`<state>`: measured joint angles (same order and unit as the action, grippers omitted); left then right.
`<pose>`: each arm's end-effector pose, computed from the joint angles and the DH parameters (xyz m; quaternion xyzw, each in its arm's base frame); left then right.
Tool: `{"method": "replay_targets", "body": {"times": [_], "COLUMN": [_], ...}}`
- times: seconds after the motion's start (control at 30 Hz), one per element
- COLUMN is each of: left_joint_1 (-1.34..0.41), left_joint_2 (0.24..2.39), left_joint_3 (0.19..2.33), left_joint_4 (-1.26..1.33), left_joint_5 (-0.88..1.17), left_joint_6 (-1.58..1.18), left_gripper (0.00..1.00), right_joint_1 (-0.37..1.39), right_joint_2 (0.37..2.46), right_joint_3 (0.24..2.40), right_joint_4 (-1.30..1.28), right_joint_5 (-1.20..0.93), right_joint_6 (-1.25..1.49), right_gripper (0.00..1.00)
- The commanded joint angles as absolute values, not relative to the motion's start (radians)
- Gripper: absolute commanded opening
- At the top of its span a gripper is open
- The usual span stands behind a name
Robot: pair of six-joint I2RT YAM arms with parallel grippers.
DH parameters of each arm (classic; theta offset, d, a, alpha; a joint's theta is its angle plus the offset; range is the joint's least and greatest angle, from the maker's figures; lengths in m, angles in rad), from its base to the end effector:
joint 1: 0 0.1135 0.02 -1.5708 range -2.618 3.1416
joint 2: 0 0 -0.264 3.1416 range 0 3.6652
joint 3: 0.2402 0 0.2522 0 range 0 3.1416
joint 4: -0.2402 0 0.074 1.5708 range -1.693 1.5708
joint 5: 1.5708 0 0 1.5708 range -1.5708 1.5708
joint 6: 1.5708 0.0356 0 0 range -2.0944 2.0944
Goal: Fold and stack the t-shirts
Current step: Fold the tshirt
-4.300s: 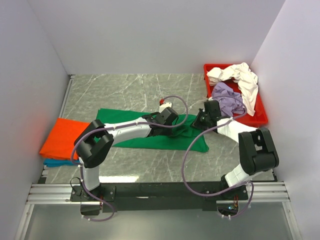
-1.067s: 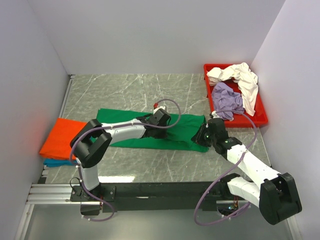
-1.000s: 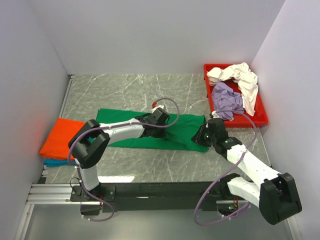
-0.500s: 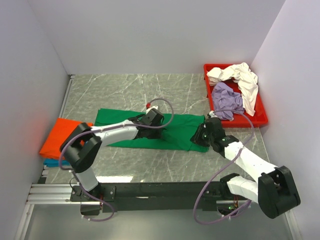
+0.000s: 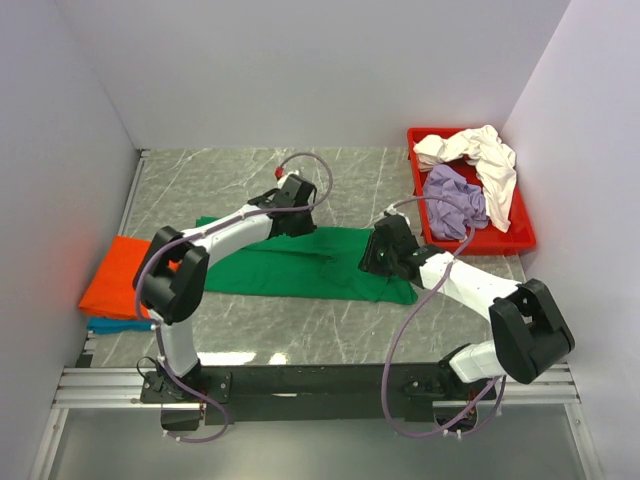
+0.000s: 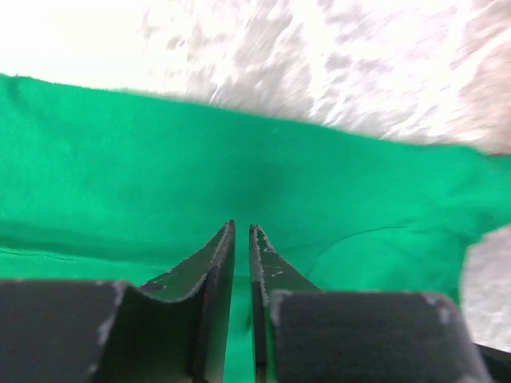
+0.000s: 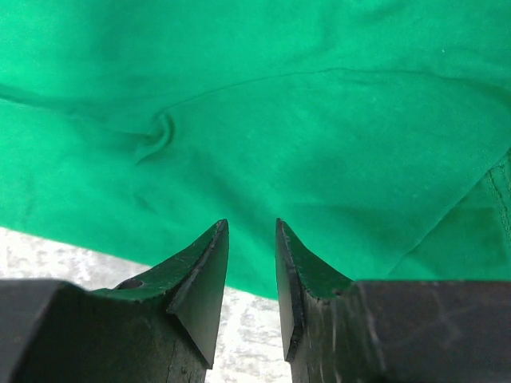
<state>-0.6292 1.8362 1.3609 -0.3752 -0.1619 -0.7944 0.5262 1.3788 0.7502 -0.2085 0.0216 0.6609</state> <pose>0.3320 -0.2346 0.2275 -0.1054 0.9272 -0.1721 0.3154 0.2394 0.1382 0.1957 0.0667 0.9310 0.1922 0.3030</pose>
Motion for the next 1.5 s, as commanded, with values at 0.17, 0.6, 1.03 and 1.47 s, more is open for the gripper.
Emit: {"method": "replay_targets", "body": {"times": [0.17, 0.6, 1.03, 1.47], "left_joint_1": [-0.634, -0.591, -0.574, -0.762], "left_joint_2": [1.847, 1.677, 1.588, 1.462], "left_joint_3": [1.166, 1.066, 0.781, 0.614], "left_joint_4": [-0.330, -0.357, -0.296, -0.288], "left_joint_5": [-0.160, -0.224, -0.256, -0.227], "left_joint_6": [-0.827, -0.844, -0.940, -1.192], "left_gripper": [0.17, 0.21, 0.06, 0.09], "right_joint_1": [0.538, 0.514, 0.495, 0.489], "right_joint_2": [1.390, 1.408, 1.603, 2.020], "right_joint_3": [0.739, 0.686, 0.834, 1.361], "right_joint_4": [-0.175, -0.164, -0.280, -0.552], "right_joint_5": [0.081, 0.103, 0.150, 0.202], "right_joint_6": [0.664, 0.669, 0.655, 0.488], "right_gripper": [0.40, 0.44, 0.52, 0.52]}}
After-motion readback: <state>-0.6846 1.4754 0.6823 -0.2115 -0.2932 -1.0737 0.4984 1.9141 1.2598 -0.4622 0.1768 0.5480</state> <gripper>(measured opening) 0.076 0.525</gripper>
